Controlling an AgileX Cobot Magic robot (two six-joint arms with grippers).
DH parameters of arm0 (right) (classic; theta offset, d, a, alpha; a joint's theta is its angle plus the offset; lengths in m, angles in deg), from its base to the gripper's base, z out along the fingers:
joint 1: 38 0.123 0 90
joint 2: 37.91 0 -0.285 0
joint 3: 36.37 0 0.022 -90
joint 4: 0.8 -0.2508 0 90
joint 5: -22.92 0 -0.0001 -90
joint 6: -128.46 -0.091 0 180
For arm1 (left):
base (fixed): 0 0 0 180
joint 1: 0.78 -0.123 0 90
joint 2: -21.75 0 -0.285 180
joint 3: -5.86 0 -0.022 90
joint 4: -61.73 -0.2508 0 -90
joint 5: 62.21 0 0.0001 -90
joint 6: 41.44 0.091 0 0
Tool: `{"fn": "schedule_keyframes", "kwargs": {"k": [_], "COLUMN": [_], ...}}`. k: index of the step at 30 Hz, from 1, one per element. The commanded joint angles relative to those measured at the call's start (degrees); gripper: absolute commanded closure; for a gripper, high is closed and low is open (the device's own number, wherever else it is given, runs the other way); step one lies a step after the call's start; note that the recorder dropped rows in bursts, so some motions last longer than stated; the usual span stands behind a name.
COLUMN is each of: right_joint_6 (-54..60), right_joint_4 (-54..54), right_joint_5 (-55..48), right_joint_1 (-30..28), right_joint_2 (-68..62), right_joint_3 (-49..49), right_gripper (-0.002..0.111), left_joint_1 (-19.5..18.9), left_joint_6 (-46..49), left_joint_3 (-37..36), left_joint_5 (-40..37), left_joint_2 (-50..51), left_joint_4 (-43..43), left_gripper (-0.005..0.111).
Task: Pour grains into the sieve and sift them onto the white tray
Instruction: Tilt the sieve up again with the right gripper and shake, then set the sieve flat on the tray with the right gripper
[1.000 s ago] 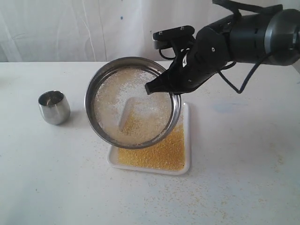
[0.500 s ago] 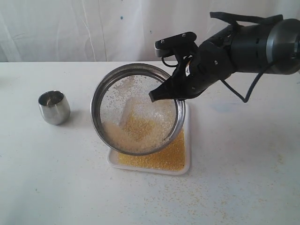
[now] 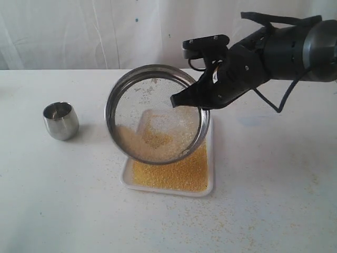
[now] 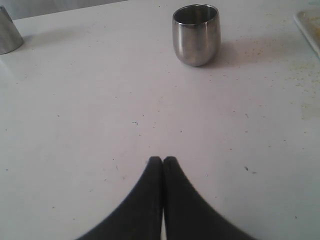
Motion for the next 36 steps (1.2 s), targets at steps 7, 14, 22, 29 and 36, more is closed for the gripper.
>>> {"fn": "schedule_keyframes", "kwargs": {"k": [7,14,22,29,36], "right_joint_6": [9.96,21.76,21.32,21.32,21.32], "right_joint_4": [-18.04,-35.96,-36.12,-35.39,-34.65], "right_joint_5": [-15.13,-18.48,-20.91,-18.54,-18.91], "right_joint_1": [-11.63,-12.51,-12.51,-12.51,-12.51], "right_joint_2": [-4.17,-7.98,-13.67,-15.65,-17.22], "right_joint_3": [6.17,12.13,12.28,12.28,12.28], "right_gripper": [0.108,0.108,0.108,0.108,0.088], "left_joint_1": [0.19,0.19,0.19,0.19,0.19], "left_joint_6": [-0.13,-0.13,-0.13,-0.13,-0.13], "left_joint_3": [-0.23,-0.23,-0.23,-0.23,-0.23], "left_joint_5": [-0.17,-0.17,-0.17,-0.17,-0.17], "left_joint_2": [-0.22,-0.22,-0.22,-0.22,-0.22], "left_joint_4": [0.58,0.58,0.58,0.58,0.58], "left_gripper": [0.107,0.107,0.107,0.107,0.107]}}
